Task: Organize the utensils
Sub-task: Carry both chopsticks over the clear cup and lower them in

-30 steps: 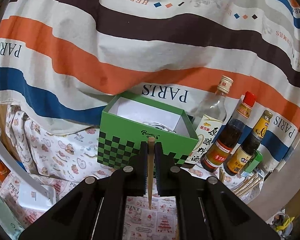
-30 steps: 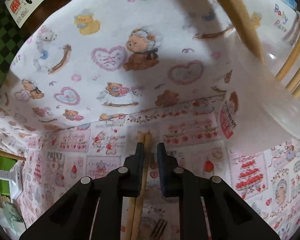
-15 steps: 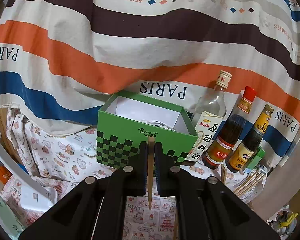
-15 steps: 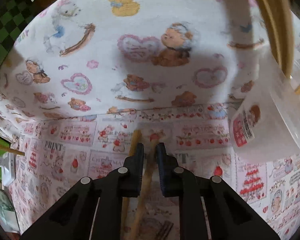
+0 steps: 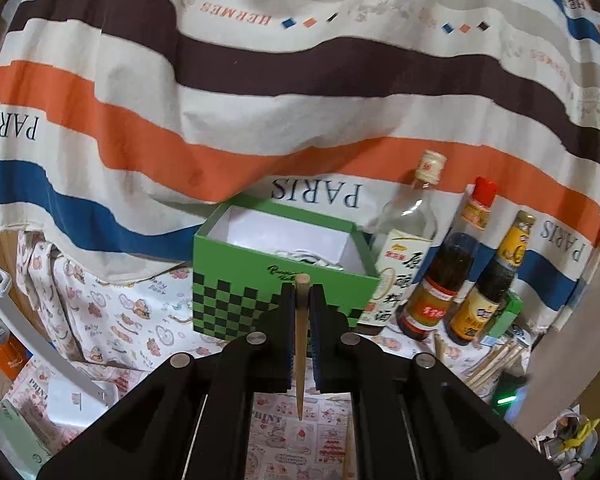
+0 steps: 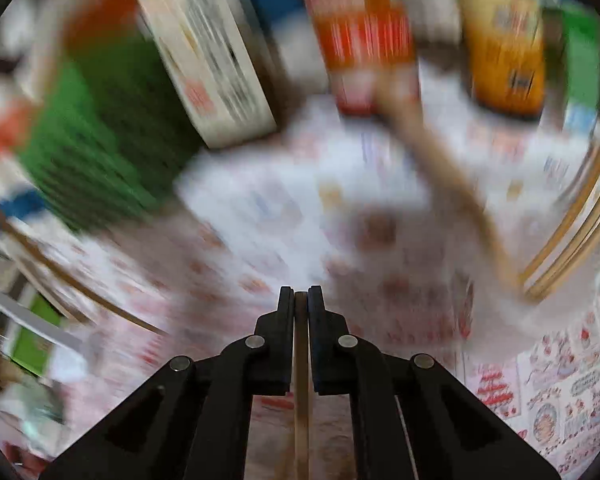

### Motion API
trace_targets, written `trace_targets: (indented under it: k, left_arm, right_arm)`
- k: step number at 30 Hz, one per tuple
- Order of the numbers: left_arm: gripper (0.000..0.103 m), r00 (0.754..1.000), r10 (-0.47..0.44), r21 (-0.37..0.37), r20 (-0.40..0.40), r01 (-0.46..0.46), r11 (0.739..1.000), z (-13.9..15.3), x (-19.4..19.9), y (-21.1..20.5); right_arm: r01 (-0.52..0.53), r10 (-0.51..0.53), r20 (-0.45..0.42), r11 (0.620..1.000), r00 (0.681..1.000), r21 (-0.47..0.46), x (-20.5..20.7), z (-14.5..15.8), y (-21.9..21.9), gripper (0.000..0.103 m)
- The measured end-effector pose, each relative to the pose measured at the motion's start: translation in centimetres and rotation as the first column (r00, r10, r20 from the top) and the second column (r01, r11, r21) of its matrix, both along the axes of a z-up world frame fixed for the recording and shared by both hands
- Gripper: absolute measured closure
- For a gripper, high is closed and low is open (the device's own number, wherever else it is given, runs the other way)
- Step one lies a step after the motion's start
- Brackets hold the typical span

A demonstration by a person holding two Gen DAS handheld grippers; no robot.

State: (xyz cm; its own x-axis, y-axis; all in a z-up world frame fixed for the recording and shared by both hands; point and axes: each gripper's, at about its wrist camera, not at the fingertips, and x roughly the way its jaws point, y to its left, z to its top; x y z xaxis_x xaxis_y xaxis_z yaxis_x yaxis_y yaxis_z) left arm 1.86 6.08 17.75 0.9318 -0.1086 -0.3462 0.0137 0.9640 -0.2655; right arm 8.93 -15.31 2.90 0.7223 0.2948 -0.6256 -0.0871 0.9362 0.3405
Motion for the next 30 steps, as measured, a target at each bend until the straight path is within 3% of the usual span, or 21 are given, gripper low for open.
trace_targets:
  k: [4, 7, 12, 16, 20, 24, 30]
  left_arm:
    - [0.097, 0.997, -0.012, -0.017, 0.077, 0.014, 1.000, 1.1, -1.8, -0.7]
    - [0.097, 0.992, -0.035, -0.033, 0.123, 0.039, 0.999, 1.5, -2.7, -1.4]
    - [0.097, 0.977, -0.156, -0.057, 0.144, 0.166, 0.984, 1.5, -2.7, -3.4]
    - [0.097, 0.961, -0.229, -0.073, 0.153, 0.242, 0.967, 1.2, -2.4, -5.8]
    - [0.097, 0.968, -0.187, -0.124, 0.166, 0.208, 0.970, 1.4, -2.5, -7.2]
    - [0.097, 0.958, -0.214, -0.164, 0.190, 0.246, 0.955, 2.1, -1.8, -9.2]
    - [0.097, 0.954, -0.237, -0.184, 0.184, 0.270, 0.945, 1.9, 0.3, -12.7]
  right_arm:
    - [0.013, -0.024, 0.248, 0.999, 0.969, 0.045, -4.7, 6.8, -2.0, 0.095]
    - [0.055, -0.053, 0.369, 0.998, 0.928, 0.004, -7.4, 10.3, -3.4, 0.095]
    - [0.148, -0.144, 0.513, 0.988, 0.846, 0.034, -11.3, 14.6, -7.6, 0.095]
    - [0.223, -0.232, 0.530, 0.971, 0.815, 0.081, -11.8, 16.1, -11.1, 0.095]
    - [0.297, -0.330, 0.526, 0.943, 0.784, 0.149, -11.9, 16.2, -14.5, 0.096]
    - [0.377, -0.439, 0.509, 0.898, 0.740, 0.226, -12.1, 15.5, -17.3, 0.096]
    - [0.421, -0.508, 0.497, 0.861, 0.703, 0.285, -12.1, 14.6, -20.4, 0.096]
